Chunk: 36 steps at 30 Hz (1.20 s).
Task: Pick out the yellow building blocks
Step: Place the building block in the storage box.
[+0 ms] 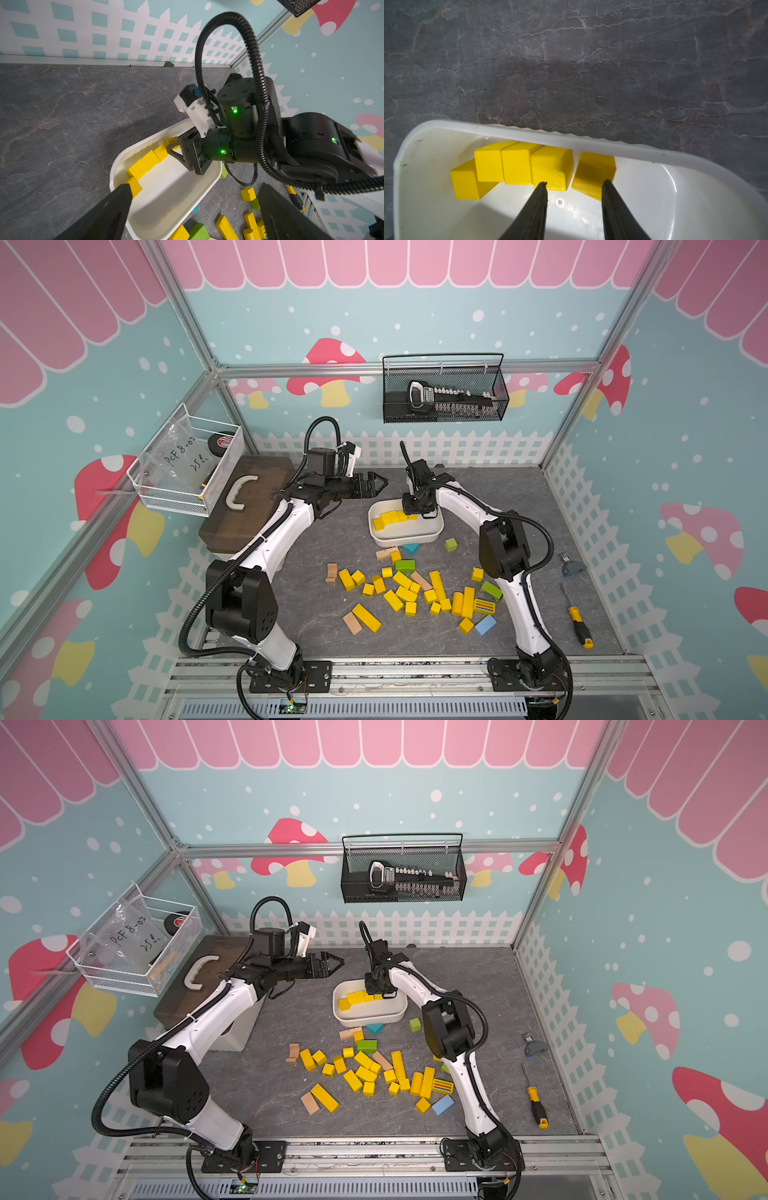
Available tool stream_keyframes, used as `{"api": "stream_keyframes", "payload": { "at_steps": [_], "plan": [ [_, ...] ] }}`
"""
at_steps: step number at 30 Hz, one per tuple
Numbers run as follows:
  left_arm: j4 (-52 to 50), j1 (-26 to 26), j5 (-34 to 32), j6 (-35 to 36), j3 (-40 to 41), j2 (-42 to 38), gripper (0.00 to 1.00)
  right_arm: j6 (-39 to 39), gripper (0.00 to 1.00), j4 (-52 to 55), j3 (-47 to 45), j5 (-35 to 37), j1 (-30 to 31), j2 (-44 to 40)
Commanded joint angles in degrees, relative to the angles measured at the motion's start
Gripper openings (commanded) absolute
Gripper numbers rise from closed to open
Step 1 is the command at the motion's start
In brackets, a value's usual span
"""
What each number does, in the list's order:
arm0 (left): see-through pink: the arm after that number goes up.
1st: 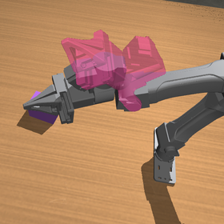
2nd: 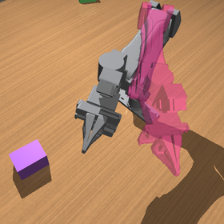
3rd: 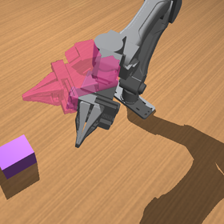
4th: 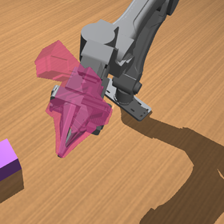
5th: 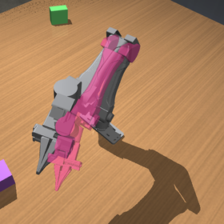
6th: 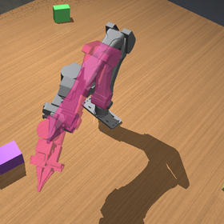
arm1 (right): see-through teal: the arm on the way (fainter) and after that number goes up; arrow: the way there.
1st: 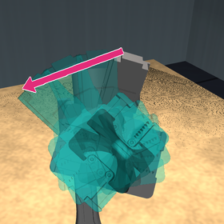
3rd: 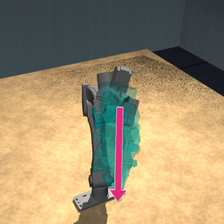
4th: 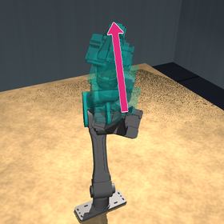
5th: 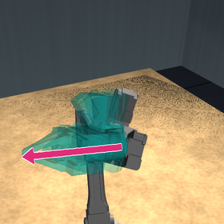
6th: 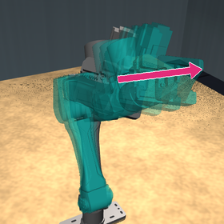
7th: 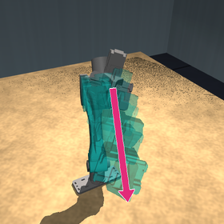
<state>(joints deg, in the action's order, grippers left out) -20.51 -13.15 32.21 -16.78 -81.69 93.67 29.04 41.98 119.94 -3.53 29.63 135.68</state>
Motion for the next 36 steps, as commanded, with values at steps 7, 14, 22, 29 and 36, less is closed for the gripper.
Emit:
{"api": "stream_keyframes", "payload": {
  "at_steps": [7, 14, 22, 29, 36],
  "plan": [
    [0.3, 0.4, 1.0, -0.6, -1.7, 0.9, 1.00, 0.3, 0.43, 0.3, 1.7, -1.2, -0.1, 1.3],
    [0.3, 0.3, 0.9, -0.5, -1.6, 0.7, 1.00, -0.5, 0.42, 0.5, -2.9, -0.9, -0.1, -6.5],
    [0.3, 0.4, 0.8, -0.3, -1.4, 0.2, 1.00, -2.5, 0.42, -2.4, -28.3, 4.0, -0.2, -30.1],
    [0.3, 0.0, 0.9, -0.2, -1.3, -0.2, 1.00, -0.2, 0.42, -5.2, -53.4, 9.3, -0.3, -49.2],
    [0.2, -0.7, 0.4, 0.1, -1.1, -0.1, 1.00, 6.6, 0.42, -10.0, -72.1, 14.0, -0.4, -60.1]
  ]
}}
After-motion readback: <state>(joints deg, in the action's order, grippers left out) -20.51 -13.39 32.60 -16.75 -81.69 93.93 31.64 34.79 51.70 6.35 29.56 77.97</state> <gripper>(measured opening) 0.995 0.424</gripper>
